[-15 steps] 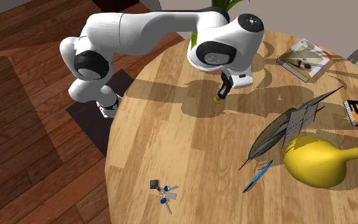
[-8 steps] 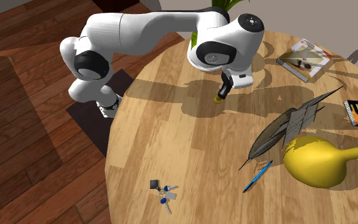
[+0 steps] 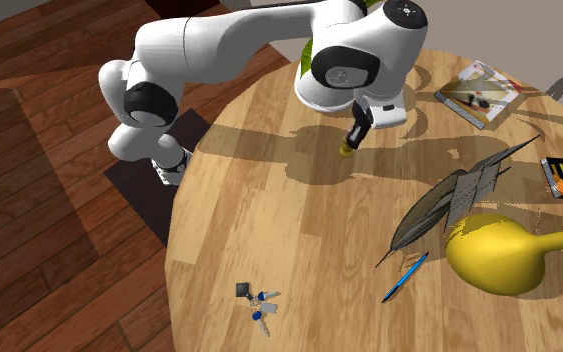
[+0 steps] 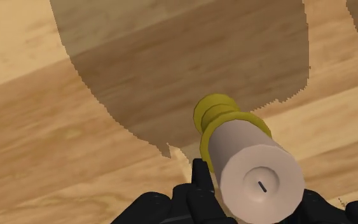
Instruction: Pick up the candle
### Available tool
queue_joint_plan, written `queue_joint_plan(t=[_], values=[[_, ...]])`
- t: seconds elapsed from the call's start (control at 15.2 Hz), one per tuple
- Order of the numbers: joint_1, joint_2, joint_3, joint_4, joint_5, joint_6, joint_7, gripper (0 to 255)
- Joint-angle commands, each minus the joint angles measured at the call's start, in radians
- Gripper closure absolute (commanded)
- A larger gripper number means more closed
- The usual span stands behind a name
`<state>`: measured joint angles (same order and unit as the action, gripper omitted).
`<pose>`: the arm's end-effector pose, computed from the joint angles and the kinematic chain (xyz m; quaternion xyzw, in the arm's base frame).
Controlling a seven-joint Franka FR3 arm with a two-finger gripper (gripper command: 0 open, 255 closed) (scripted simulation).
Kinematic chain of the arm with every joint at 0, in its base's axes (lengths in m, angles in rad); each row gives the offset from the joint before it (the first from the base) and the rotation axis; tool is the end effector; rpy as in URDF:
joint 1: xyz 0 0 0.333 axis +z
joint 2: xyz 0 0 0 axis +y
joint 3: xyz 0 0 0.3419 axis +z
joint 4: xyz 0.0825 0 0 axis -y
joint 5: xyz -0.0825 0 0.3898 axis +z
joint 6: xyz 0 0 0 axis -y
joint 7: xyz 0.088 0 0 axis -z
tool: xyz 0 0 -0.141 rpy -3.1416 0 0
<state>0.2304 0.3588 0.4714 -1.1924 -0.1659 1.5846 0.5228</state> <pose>0.5629 0.3669 0.5956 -0.9968 -0.0718 -0.0301 0.0171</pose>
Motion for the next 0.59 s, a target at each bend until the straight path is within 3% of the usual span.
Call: queue_joint_plan(t=[0.0,0.4,0.53], values=[[0.008,0.014,0.0,0.046,-0.006,-0.033,0.0,255],[0.048,0.074,-0.003,0.223,-0.035,-0.152,0.001,255],[0.049,0.076,-0.003,0.228,-0.035,-0.155,0.001,255]])
